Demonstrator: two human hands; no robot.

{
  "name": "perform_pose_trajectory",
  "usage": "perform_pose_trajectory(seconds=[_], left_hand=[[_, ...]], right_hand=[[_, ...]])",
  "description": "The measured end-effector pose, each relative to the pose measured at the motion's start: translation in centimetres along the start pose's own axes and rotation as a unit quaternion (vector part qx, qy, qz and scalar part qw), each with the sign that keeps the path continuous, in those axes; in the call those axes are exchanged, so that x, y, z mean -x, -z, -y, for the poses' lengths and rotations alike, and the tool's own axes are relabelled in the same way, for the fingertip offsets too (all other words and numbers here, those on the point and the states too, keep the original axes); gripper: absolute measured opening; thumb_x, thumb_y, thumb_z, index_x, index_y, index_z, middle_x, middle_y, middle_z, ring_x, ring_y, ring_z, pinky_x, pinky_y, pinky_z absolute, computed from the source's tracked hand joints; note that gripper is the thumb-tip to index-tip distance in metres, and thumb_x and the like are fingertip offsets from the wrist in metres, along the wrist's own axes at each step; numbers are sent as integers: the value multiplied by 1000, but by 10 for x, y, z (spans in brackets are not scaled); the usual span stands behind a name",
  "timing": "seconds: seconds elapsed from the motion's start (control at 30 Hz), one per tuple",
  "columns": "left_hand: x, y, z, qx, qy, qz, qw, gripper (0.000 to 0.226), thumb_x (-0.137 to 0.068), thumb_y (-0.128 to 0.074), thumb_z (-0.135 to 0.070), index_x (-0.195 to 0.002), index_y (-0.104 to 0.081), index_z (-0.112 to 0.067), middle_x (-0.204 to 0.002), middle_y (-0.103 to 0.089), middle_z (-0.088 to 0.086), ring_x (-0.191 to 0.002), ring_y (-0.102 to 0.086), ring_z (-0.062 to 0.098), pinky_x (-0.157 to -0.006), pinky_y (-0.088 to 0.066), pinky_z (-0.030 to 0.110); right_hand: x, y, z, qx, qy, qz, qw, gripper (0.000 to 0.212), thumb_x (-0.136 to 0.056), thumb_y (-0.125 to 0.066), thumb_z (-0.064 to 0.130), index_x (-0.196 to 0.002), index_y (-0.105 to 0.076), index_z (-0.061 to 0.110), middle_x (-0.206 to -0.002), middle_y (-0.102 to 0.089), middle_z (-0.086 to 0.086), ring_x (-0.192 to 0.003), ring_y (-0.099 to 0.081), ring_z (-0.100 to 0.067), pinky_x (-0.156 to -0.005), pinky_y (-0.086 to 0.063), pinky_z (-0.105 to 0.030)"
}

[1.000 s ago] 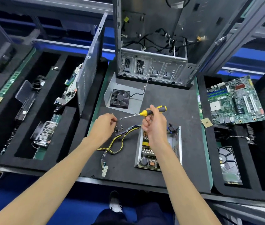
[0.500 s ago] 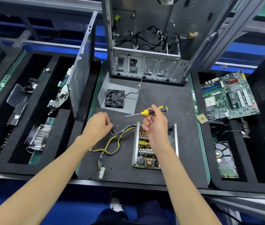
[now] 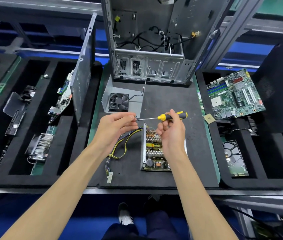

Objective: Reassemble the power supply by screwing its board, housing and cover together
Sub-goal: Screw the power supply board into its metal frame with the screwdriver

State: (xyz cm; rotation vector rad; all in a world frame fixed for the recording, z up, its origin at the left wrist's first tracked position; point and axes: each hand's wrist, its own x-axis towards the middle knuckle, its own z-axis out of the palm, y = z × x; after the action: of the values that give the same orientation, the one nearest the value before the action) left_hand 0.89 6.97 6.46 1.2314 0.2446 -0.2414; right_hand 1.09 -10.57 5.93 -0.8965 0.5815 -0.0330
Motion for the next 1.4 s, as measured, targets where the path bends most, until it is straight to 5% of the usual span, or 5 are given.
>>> perform_pose_trajectory(seconds=[0.57,0.97,1.27,1.4], left_hand=[[12,-31,-3,-63,-7,9,998,12,-91,-71,-6,-97,-74,3,-80,-73,16,-71,-72,23,-68,-60,27],[-11,-68,-2,-194,-69,73,976,12,-89,-69,1,-89,-77,-9,-74,-75,9,-70,-75,21,-66,-58,22],[-38,-90,10,-308,-81,127,939,10,-93,-68,-10,-101,-73,-15,-89,-77,3,-85,-75,13,-78,-59,26],[-51,-86,14,-496,-115,84,856,20,-97,-61,-23,-114,-71,-19,-101,-73,-9,-96,-67,8,-93,-54,31]], right_hand=[[37,27,18,-15,74,15,997,21,-104,-58,26,-107,-57,5,-71,-54,-2,-56,-52,-14,-42,-41,-24],[17,47,48,-14,110,8,994,20,-105,-56,29,-98,-61,11,-70,-52,0,-57,-54,-14,-43,-41,-23],[-19,55,63,12,130,4,991,21,-107,-52,30,-95,-57,14,-69,-59,3,-55,-51,-14,-43,-43,-26],[-35,60,71,31,141,-5,990,23,-106,-53,31,-91,-57,15,-69,-55,1,-53,-47,-14,-43,-42,-26]])
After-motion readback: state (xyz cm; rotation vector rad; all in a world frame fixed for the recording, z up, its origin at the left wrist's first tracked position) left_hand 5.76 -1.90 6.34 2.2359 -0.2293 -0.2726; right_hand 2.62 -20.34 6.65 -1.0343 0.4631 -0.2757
